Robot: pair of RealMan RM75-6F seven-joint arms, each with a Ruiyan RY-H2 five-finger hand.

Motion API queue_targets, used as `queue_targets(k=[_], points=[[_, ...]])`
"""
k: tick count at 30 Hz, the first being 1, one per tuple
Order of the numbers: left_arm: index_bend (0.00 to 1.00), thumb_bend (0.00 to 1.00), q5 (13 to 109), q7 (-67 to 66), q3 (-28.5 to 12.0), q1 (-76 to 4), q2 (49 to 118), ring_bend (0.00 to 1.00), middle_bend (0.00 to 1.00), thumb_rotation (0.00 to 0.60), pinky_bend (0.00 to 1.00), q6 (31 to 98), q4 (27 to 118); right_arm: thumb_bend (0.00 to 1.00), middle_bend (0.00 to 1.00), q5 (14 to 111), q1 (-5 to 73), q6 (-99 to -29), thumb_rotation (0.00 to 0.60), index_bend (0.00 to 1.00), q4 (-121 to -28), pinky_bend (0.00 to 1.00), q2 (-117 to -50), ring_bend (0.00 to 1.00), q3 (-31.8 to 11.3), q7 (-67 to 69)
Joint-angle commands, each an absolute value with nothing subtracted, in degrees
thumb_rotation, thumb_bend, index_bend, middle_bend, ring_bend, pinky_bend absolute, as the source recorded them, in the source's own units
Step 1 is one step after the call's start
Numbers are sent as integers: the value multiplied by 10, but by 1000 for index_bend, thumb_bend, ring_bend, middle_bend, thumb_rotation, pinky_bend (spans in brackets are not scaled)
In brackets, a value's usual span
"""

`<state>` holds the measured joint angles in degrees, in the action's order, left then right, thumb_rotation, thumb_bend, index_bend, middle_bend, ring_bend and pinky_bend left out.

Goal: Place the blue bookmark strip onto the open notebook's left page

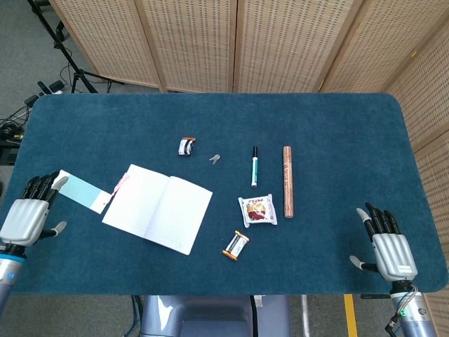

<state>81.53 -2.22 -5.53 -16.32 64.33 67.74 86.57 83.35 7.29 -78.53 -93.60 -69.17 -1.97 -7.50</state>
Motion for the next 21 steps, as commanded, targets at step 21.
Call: queue_targets(k=[21], points=[[313,247,745,-93,-55,-307,664,0,0,600,0,463,686,156,0,801,82,-764,600,0,-920,0,-708,0,-30,-97]])
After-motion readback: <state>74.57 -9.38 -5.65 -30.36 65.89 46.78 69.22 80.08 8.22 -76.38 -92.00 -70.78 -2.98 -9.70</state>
